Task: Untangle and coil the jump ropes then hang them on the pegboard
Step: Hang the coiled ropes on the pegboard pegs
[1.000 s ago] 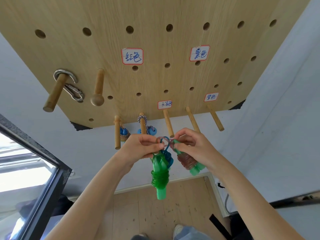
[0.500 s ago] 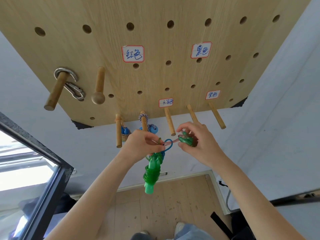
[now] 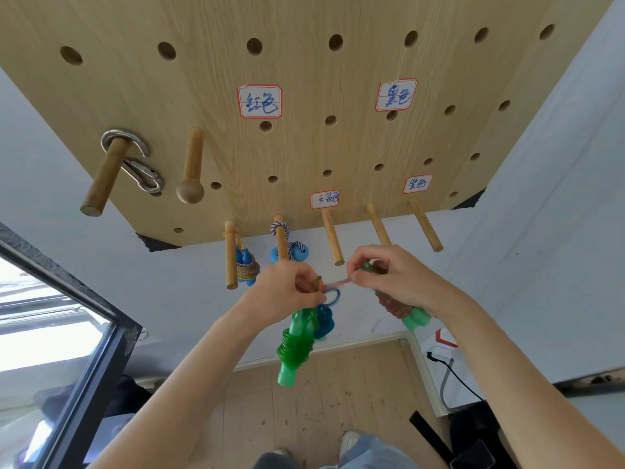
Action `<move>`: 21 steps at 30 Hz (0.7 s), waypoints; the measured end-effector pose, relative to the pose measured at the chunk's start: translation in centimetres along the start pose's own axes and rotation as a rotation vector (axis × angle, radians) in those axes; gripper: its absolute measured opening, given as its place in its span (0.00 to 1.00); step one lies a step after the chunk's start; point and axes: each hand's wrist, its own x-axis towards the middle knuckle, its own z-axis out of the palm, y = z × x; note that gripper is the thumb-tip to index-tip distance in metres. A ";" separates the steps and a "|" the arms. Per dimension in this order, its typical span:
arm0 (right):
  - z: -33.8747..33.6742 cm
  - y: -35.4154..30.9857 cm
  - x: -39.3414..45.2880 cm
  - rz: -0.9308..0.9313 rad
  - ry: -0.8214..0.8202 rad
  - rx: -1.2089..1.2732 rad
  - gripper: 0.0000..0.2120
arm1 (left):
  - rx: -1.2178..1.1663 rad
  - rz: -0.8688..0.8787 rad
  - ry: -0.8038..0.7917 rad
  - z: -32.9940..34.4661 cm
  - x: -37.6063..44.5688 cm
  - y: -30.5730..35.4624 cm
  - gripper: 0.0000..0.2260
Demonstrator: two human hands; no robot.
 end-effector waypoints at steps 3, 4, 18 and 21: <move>-0.9 0.1 0.5 -0.076 0.287 0.145 0.09 | -0.083 -0.057 0.048 -0.1 -0.2 -0.8 0.05; -0.5 0.2 0.8 -0.113 0.384 0.108 0.08 | -0.141 -0.072 0.092 -0.2 -0.1 -0.8 0.06; 7.4 5.2 3.1 -0.036 0.633 -0.075 0.07 | -0.412 -0.099 0.238 -1.2 0.1 -1.0 0.07; 7.3 5.2 4.6 -0.082 0.662 -0.073 0.07 | -0.427 -0.076 0.225 -1.9 0.0 -1.3 0.07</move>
